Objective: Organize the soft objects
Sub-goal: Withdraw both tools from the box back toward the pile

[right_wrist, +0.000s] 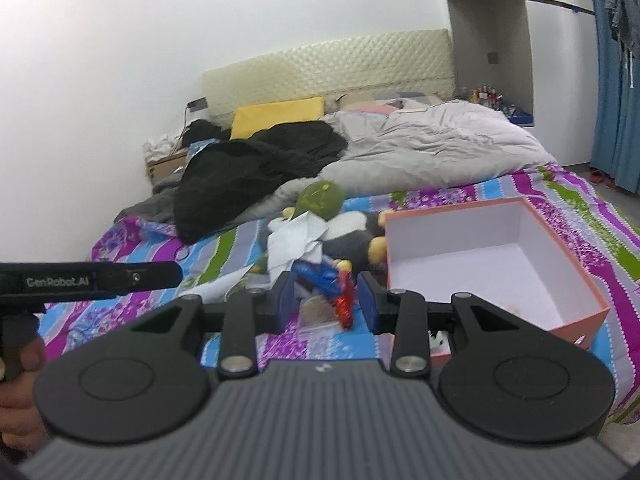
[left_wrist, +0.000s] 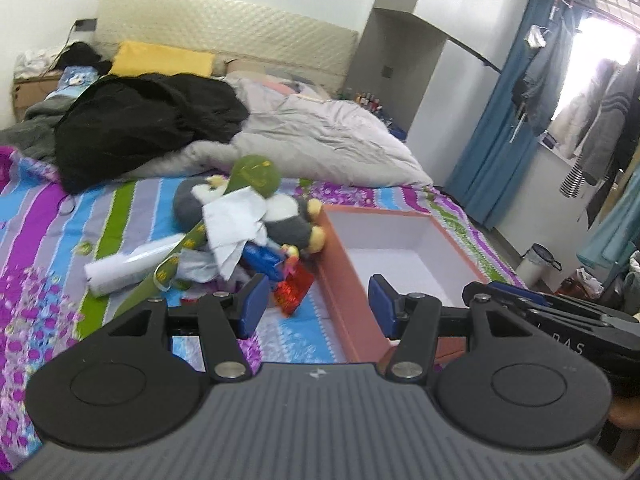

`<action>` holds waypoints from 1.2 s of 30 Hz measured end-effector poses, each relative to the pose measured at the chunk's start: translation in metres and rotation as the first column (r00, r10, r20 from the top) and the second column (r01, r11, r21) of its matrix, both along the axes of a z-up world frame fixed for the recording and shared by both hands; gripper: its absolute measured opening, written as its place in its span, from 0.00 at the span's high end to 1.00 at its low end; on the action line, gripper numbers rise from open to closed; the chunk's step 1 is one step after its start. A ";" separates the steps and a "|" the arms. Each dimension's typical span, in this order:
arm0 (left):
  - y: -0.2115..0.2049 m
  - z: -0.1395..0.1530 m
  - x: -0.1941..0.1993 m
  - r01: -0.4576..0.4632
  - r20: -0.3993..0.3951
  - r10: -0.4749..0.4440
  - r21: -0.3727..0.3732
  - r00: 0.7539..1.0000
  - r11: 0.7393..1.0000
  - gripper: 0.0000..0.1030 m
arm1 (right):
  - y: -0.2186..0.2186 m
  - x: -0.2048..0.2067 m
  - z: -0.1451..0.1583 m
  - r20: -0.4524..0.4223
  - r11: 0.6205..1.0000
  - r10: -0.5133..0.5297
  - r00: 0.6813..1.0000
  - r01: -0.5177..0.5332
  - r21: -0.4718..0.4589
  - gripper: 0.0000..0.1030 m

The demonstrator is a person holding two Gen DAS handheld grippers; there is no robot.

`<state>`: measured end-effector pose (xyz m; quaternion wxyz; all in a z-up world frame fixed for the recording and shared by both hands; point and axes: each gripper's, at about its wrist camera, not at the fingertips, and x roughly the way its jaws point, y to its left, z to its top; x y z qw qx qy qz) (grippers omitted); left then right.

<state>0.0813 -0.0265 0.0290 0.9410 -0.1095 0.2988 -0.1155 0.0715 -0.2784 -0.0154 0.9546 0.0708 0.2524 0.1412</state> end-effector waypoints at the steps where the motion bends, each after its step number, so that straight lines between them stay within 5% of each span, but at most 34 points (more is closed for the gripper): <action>1: 0.003 -0.003 -0.003 -0.006 -0.008 0.006 -0.002 1.000 1.000 0.41 | 0.002 -0.002 -0.002 -0.003 1.000 0.005 1.000 -0.005 0.000 0.63; 24: 0.027 -0.084 -0.059 -0.077 -0.139 0.077 0.005 0.987 0.997 0.41 | 0.045 -0.050 -0.059 -0.161 0.996 0.079 0.984 -0.085 -0.029 0.63; 36: 0.035 -0.104 -0.044 -0.092 -0.190 0.092 0.012 0.977 0.996 0.41 | 0.055 -0.028 -0.073 -0.199 0.996 0.063 0.978 -0.073 -0.046 0.63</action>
